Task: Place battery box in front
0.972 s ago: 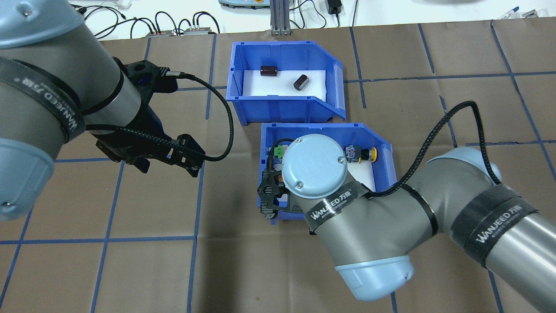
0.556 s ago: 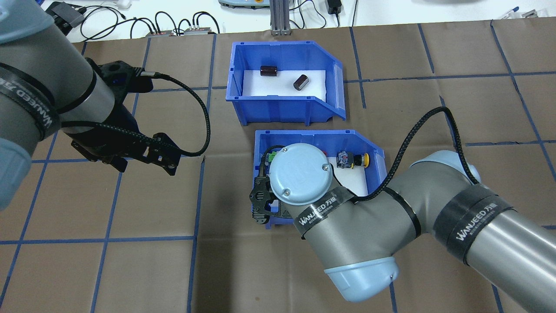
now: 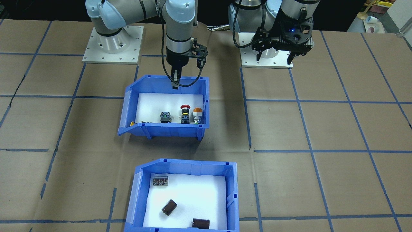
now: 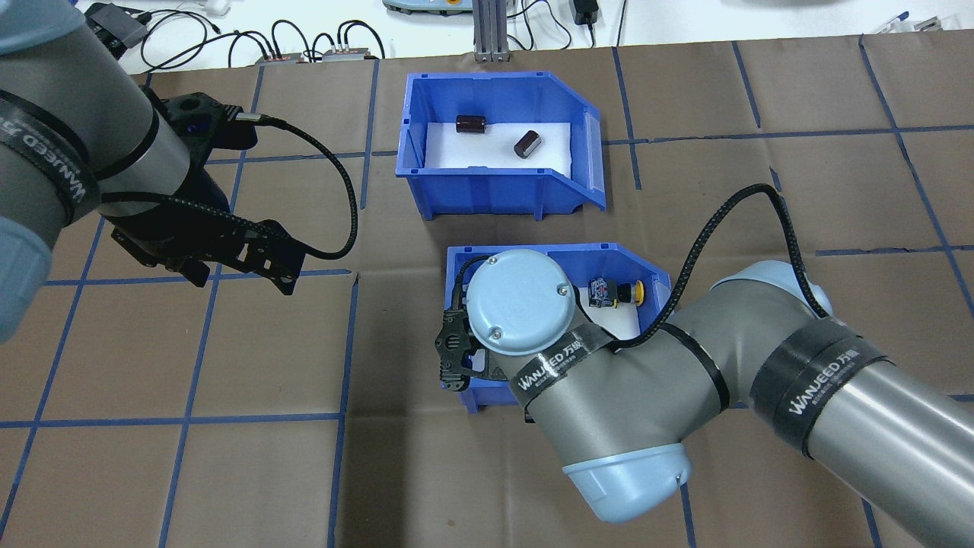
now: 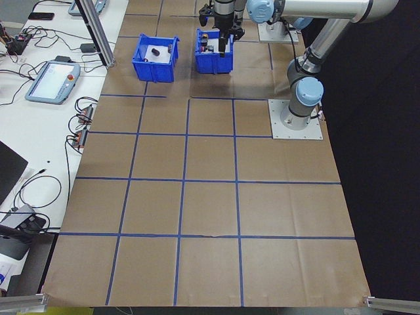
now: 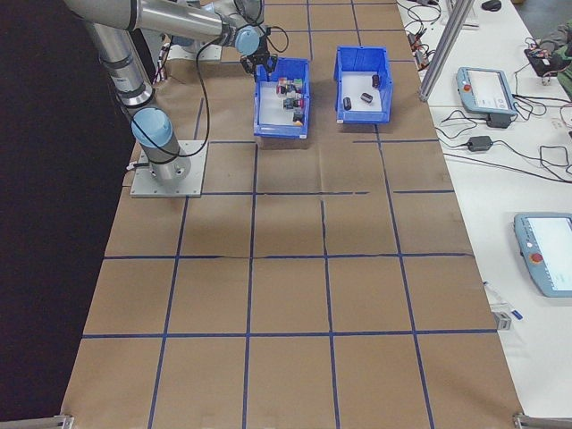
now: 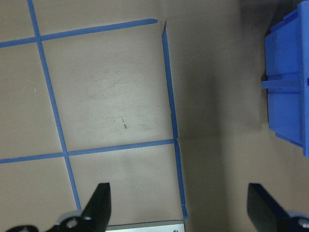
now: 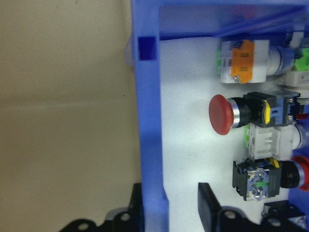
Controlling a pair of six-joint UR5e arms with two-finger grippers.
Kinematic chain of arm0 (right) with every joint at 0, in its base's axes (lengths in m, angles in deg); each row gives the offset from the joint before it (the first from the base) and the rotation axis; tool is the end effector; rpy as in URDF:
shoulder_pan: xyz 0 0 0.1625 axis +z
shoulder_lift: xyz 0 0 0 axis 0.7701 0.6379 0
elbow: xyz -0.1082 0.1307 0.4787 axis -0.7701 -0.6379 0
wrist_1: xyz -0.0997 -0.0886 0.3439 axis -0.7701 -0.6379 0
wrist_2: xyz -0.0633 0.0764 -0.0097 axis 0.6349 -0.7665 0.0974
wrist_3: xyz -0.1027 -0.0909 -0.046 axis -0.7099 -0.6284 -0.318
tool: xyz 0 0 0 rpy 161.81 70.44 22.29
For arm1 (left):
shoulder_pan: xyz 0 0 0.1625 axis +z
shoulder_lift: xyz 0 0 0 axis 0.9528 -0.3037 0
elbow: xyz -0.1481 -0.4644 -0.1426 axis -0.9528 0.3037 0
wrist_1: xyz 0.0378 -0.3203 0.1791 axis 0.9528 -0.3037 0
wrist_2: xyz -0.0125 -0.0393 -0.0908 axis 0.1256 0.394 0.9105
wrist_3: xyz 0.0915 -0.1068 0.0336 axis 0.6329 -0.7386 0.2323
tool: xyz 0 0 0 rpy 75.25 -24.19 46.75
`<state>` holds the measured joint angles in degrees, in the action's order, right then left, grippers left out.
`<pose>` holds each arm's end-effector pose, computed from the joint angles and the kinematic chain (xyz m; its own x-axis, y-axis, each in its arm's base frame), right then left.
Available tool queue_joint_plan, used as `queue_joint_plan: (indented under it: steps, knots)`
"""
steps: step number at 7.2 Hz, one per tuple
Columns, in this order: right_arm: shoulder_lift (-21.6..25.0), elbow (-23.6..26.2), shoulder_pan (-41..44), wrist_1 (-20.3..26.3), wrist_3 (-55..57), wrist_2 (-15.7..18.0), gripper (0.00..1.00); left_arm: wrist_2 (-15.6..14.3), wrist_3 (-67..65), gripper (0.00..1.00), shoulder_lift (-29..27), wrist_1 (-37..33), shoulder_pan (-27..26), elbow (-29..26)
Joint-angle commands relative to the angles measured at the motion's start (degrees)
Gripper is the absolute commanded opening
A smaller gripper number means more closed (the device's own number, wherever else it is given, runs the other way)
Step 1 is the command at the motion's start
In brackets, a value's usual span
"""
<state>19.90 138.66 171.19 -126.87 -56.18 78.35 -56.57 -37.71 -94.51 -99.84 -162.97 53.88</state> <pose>0.3075 -0.2896 0.3699 -0.0582 -0.9928 0.1048 -0.9949 0.0663 0.0756 -0.1351 -0.3316 0.5120 -0.9891 0.1474 -0.0067 0.1469 0.9880 0.0476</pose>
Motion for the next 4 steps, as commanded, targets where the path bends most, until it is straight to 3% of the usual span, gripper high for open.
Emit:
queue_joint_plan:
  steps: [1,3,4]
  knots:
    - [6.00,-1.30,-2.86,5.78,0.02,0.04,1.00,-0.22,-0.07,1.00,-0.19,1.13,-2.50,-0.04]
    - [8.39,-3.33,-11.36,11.16,-0.07,-0.57,1.00,-0.22,0.02,1.00,-0.19,1.32,-2.60,0.04]
    - [9.01,-3.86,-15.06,10.83,0.11,-0.83,1.00,-0.22,0.02,1.00,-0.19,1.32,-2.60,0.05]
